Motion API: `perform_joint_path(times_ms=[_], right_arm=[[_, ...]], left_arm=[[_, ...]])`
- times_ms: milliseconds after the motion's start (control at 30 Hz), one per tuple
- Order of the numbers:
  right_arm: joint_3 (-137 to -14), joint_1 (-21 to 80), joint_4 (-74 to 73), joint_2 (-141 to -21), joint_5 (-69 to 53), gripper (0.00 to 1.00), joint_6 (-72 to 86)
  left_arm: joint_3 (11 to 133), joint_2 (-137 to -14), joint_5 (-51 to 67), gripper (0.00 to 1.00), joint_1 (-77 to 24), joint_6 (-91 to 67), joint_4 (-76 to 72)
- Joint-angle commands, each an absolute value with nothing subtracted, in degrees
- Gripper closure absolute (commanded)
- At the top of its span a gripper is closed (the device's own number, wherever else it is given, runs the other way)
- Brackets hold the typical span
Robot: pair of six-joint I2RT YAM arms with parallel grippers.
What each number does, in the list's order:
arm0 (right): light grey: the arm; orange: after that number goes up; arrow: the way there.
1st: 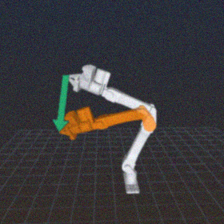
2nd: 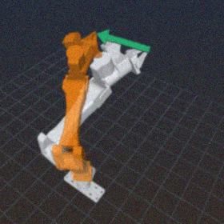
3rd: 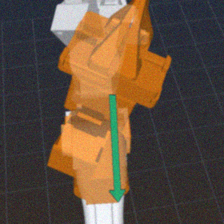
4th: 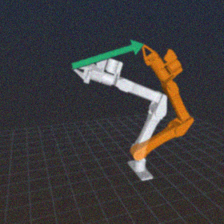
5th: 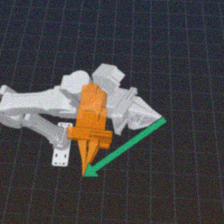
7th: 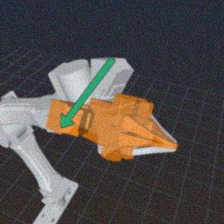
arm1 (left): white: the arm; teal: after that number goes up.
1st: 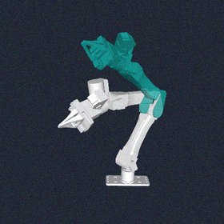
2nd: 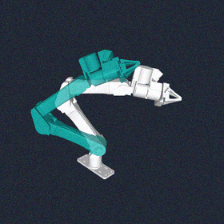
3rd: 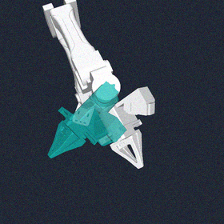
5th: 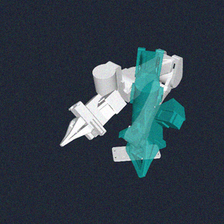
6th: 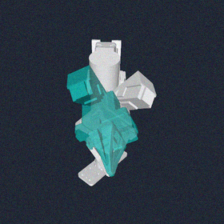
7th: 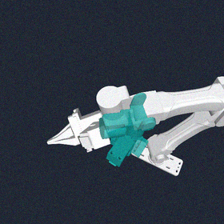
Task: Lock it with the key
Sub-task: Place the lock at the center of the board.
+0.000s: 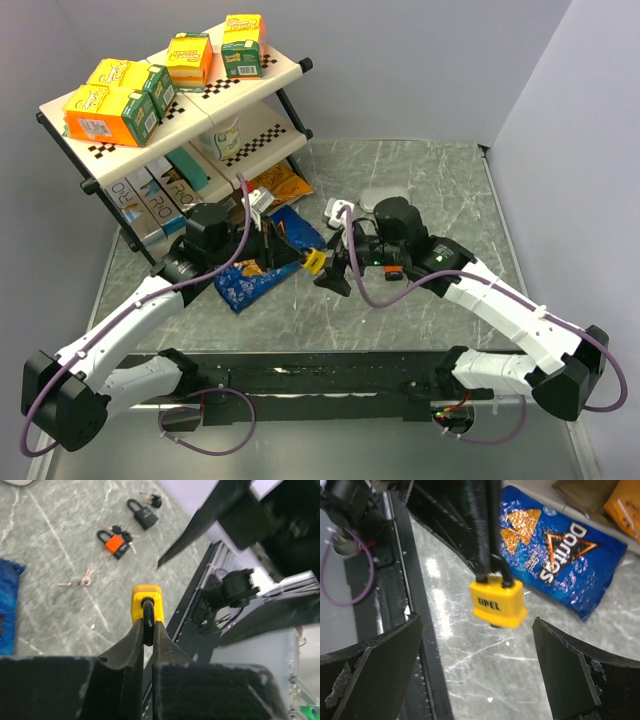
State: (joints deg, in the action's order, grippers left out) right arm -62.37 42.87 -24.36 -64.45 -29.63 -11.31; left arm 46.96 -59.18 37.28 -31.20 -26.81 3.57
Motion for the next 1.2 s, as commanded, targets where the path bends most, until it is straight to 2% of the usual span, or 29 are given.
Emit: perform_joint_path(times_ms=[0,300,400,433,600,633,700,733,767,800,833,900,933,967,1000,1033,1100,1167], right_arm=[[-63.90,46.67,-20.57,-64.95,-23.39,0.01,-16.78],[-63.64,51.23,-14.86,-68.20,-9.95,0.07,-19.86],[-63.46,51.94,-13.89,-68.64,-8.53,0.13,-20.48],[-63.28,52.12,-13.45,-68.64,-8.26,0.21,-20.57],[-62.76,52.21,-13.18,-68.38,-7.12,0.42,-21.27],[-62.67,52.21,-13.27,-68.29,-7.21,0.51,-21.62],[-62.75,52.21,-13.54,-68.47,-7.29,0.60,-21.62],[-62.58,52.21,-13.71,-68.47,-7.21,0.74,-21.53],[-62.58,52.21,-13.80,-68.47,-7.12,0.79,-21.36],[-62.58,52.12,-13.97,-68.47,-7.03,0.85,-21.18],[-62.67,52.12,-14.15,-68.47,-7.12,0.91,-20.75],[-62.84,51.94,-15.46,-68.12,-7.38,0.97,-20.13],[-62.84,51.68,-15.82,-67.94,-7.56,1.00,-19.17],[-62.67,51.07,-16.08,-67.68,-7.47,1.00,-18.46],[-62.67,50.63,-17.22,-67.68,-7.38,1.00,-17.67],[-62.75,50.10,-17.84,-67.68,-7.30,1.00,-15.32],[-62.84,47.92,-19.24,-68.20,-7.99,1.00,-11.10],[-63.98,46.41,-22.84,-70.29,-8.96,1.00,-8.10]], left_arm=[[48.43,-58.19,39.64,0.99,-31.29,-32.34,-5.53],[47.37,-57.39,38.32,0.99,-31.64,-34.36,-6.94],[47.29,-57.39,38.23,0.99,-31.64,-34.80,-7.38],[47.29,-57.39,38.32,0.99,-31.64,-34.89,-7.47],[47.02,-57.13,37.88,0.99,-31.55,-34.72,-7.29],[46.93,-57.13,37.79,0.99,-31.55,-34.89,-7.29],[46.93,-57.22,37.79,0.99,-31.64,-34.98,-7.29],[47.11,-57.22,38.05,0.99,-31.55,-34.98,-7.12],[47.37,-57.39,38.14,0.99,-31.64,-34.98,-6.86],[47.63,-57.39,38.14,0.93,-31.64,-34.55,-5.46],[48.25,-57.48,38.14,0.75,-31.64,-34.19,-4.67],[48.69,-57.22,38.32,0.53,-31.20,-33.14,-3.35],[49.04,-56.43,37.89,0.37,-30.85,-32.70,-1.77],[49.22,-55.82,36.92,0.30,-30.24,-32.17,-0.63],[49.31,-54.24,35.61,0.18,-29.97,-31.04,-0.18],[49.57,-53.36,32.90,0.10,-29.62,-30.33,2.96],[50.18,-50.91,30.68,0.04,-28.83,-28.14,5.09],[51.24,-49.23,25.96,0.04,-28.65,-26.90,8.43]])
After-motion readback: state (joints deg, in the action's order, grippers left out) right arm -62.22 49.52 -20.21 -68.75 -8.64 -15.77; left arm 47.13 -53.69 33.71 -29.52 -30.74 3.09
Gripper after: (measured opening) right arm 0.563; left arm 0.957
